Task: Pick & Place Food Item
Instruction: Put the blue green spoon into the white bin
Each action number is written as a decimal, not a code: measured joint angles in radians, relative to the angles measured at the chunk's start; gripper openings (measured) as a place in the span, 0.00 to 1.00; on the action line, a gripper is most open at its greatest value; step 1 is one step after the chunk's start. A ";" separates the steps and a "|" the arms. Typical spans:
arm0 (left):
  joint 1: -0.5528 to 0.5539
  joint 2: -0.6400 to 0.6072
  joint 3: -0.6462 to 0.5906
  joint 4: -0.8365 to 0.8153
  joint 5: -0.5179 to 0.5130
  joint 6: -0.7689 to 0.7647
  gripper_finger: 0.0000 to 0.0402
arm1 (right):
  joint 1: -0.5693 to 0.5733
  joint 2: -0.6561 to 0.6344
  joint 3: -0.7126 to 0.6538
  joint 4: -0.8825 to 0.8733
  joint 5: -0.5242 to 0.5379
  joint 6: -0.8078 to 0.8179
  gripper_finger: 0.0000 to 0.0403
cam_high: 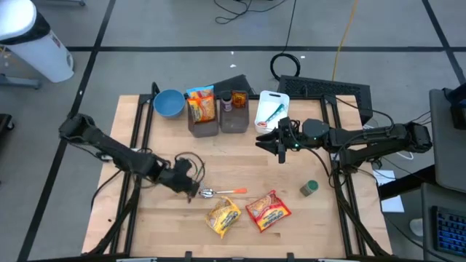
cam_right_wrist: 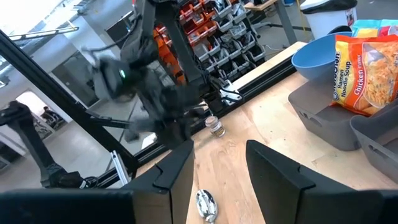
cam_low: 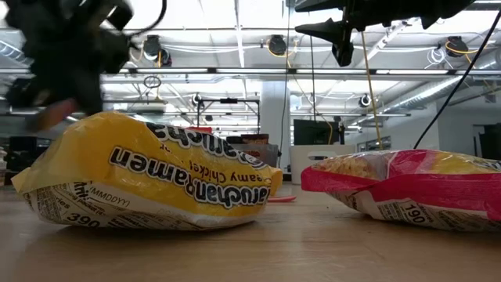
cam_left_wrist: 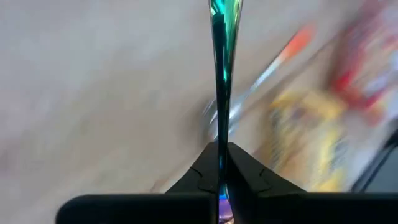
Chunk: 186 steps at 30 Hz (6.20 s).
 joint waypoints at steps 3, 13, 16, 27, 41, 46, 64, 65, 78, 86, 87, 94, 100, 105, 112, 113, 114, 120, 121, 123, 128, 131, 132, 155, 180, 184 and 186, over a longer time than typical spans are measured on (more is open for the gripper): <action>0.020 -0.081 0.001 0.069 -0.122 0.050 0.04 | 0.000 0.000 0.000 0.000 0.000 0.000 0.35; 0.128 -0.222 0.002 0.424 -0.450 0.369 0.04 | 0.010 0.000 0.000 0.071 -0.046 0.067 0.35; 0.185 -0.221 0.002 0.547 -0.459 0.453 0.02 | 0.054 0.000 0.000 0.165 -0.084 -0.062 0.35; 0.371 -0.220 0.003 0.785 -0.377 0.435 0.02 | 0.268 0.033 0.171 -0.011 0.323 -0.596 0.35; 0.446 -0.171 0.005 1.009 -0.305 0.383 0.03 | 0.234 0.302 0.438 -0.071 0.361 -0.761 0.47; 0.446 -0.117 0.005 1.087 -0.295 0.363 0.04 | 0.203 0.370 0.508 -0.070 0.397 -0.766 0.54; 0.446 -0.063 0.005 1.236 -0.278 0.344 0.06 | 0.143 0.428 0.523 -0.059 0.444 -0.805 0.48; 0.446 -0.064 0.005 1.238 -0.278 0.344 0.07 | 0.143 0.434 0.523 -0.050 0.445 -0.805 0.47; 0.446 -0.063 0.005 1.231 -0.277 0.358 0.07 | 0.146 0.441 0.523 0.030 0.444 -0.839 0.34; 0.445 -0.063 0.005 1.230 -0.273 0.361 0.05 | 0.145 0.441 0.523 0.032 0.444 -0.830 0.19; 0.445 -0.063 0.005 1.230 -0.273 0.360 0.07 | 0.145 0.441 0.523 0.031 0.444 -0.829 0.16; 0.446 -0.064 0.005 1.231 -0.256 0.364 0.03 | 0.140 0.441 0.523 0.035 0.448 -0.827 0.02; 0.446 -0.064 0.005 1.233 -0.242 0.375 0.10 | 0.132 0.441 0.523 0.039 0.445 -0.804 0.01; 0.451 -0.064 0.005 1.231 -0.155 0.399 0.26 | 0.132 0.441 0.522 0.048 0.439 -0.805 0.00; 0.469 -0.064 0.005 1.235 -0.067 0.397 0.47 | 0.134 0.441 0.522 0.061 0.437 -0.811 0.00; 0.472 -0.064 0.005 1.235 -0.065 0.394 0.50 | 0.134 0.441 0.522 0.061 0.438 -0.811 0.00; 0.473 -0.064 0.005 1.235 -0.062 0.393 0.53 | 0.134 0.434 0.522 0.058 0.440 -0.811 0.00; 0.487 -0.064 0.005 1.238 -0.011 0.411 0.68 | 0.126 0.378 0.521 0.056 0.446 -0.837 0.00; 0.492 -0.064 0.005 1.244 0.004 0.423 0.69 | 0.122 0.367 0.521 0.047 0.447 -0.837 0.00; 0.499 -0.068 0.005 1.257 0.024 0.452 0.72 | 0.111 0.342 0.521 0.038 0.447 -0.833 0.00; 0.500 -0.124 0.006 1.275 0.037 0.574 0.71 | 0.092 0.256 0.521 -0.066 0.450 -0.829 0.00; 0.500 -0.185 0.006 1.228 0.033 0.666 0.69 | 0.077 0.204 0.521 -0.139 0.448 -0.789 0.00; 0.500 -0.209 0.006 1.212 0.028 0.693 0.68 | 0.072 0.185 0.521 -0.166 0.448 -0.772 0.00; 0.481 -0.687 0.006 0.515 -0.143 0.892 0.57 | -0.081 0.337 0.721 -0.346 0.441 -0.553 0.00; 0.484 -0.760 0.006 0.265 -0.071 0.937 0.57 | -0.233 0.838 1.600 -1.307 0.305 -0.407 0.00; 0.484 -0.759 0.006 0.265 -0.071 0.936 0.57 | -0.237 0.873 1.600 -1.323 0.252 -0.410 0.00; 0.484 -0.759 0.006 0.265 -0.073 0.936 0.57 | -0.243 0.891 1.600 -1.321 0.224 -0.411 0.00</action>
